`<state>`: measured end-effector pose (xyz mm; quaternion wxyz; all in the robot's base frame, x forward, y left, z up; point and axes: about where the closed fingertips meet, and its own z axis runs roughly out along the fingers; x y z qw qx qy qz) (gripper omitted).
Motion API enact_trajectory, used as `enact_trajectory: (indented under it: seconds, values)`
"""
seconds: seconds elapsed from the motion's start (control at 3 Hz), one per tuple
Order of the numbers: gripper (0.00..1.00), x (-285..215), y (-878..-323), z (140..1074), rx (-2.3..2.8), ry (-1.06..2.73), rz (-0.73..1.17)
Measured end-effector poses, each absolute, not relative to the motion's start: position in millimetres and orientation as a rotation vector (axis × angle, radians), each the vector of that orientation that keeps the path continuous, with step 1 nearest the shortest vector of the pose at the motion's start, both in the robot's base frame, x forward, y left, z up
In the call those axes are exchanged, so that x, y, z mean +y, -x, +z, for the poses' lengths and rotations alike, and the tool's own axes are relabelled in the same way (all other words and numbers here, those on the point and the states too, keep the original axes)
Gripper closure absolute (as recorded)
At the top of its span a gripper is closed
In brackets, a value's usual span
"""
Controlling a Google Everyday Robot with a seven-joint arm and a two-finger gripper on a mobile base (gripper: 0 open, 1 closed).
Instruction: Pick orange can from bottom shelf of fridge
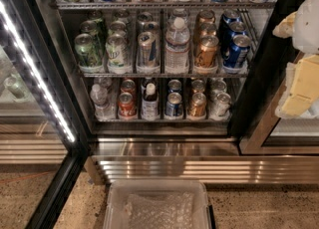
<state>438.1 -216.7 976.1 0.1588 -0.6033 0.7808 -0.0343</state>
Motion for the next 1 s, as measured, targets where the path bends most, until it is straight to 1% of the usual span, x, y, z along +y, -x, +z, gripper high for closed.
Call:
enact_trajectory:
  seconds: [0.67,1.0]
  values:
    - [0.0,-216,-439,967,2.235,1.683,-0.066]
    - [0.0,-212,-440,919,2.246,1.577,0.103]
